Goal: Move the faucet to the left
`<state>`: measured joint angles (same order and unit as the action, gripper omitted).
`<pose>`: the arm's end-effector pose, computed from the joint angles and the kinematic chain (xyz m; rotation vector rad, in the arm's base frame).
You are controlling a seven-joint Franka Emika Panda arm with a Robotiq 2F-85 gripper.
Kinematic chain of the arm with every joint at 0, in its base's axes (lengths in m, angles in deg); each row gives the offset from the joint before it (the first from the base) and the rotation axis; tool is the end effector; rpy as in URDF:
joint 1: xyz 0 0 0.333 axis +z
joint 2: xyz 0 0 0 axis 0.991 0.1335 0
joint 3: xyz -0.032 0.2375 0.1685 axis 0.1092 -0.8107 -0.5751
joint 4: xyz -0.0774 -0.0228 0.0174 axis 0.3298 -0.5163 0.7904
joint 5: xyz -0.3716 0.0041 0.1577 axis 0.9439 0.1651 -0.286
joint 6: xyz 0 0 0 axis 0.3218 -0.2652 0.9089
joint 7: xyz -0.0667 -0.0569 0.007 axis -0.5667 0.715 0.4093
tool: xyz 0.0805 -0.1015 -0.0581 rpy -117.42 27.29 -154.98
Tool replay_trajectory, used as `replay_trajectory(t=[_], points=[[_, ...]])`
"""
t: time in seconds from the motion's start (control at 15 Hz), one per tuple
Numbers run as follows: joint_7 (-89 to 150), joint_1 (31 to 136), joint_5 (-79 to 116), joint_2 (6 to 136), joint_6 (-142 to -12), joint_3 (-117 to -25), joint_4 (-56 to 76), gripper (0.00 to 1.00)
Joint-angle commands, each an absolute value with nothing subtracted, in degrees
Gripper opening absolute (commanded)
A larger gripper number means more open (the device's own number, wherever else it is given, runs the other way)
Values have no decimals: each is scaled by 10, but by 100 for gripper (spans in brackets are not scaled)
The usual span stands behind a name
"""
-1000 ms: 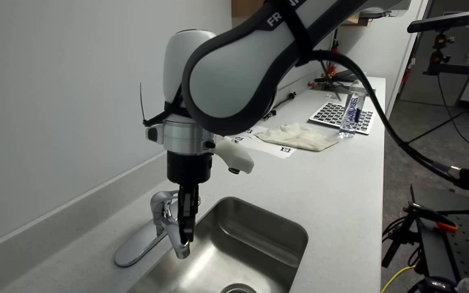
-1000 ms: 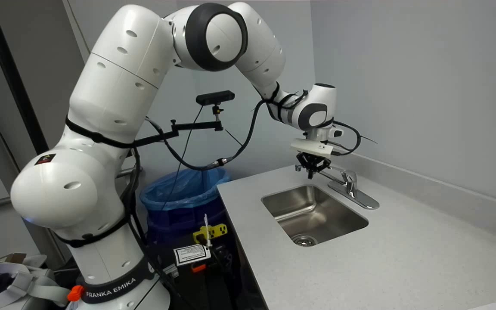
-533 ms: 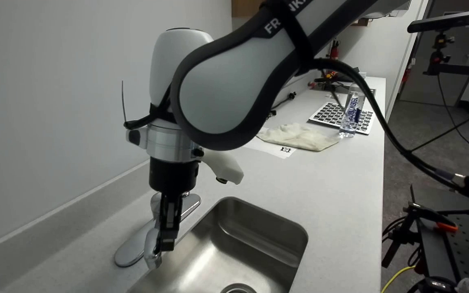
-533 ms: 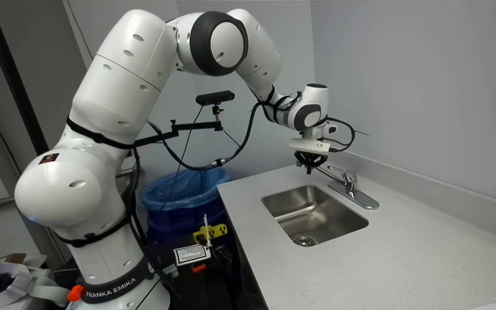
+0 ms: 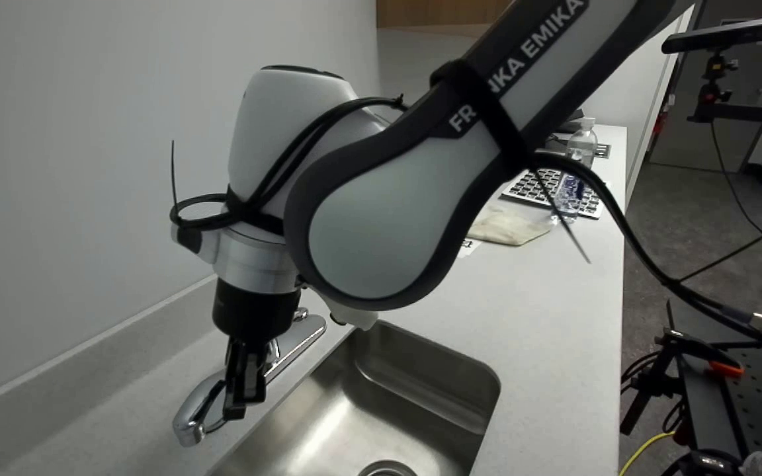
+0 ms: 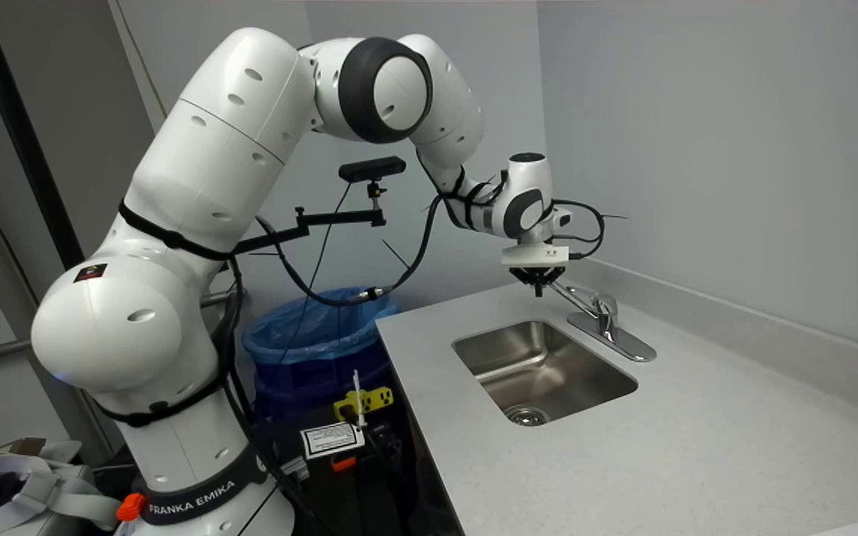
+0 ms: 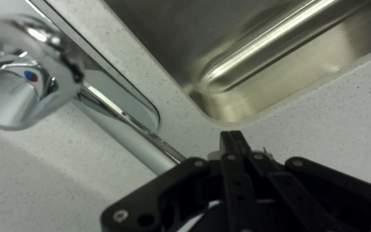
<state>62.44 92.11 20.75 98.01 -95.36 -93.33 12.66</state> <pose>0.6385 0.3181 0.1596 -2.6454 -1.3116 -0.4453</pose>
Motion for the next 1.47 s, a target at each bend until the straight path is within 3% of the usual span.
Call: replay_trajectory(t=[0.0, 1.4], points=[[644, 930, 235, 1010, -1006, -935, 90, 0], [643, 941, 348, 1064, -1177, -923, 58, 0]])
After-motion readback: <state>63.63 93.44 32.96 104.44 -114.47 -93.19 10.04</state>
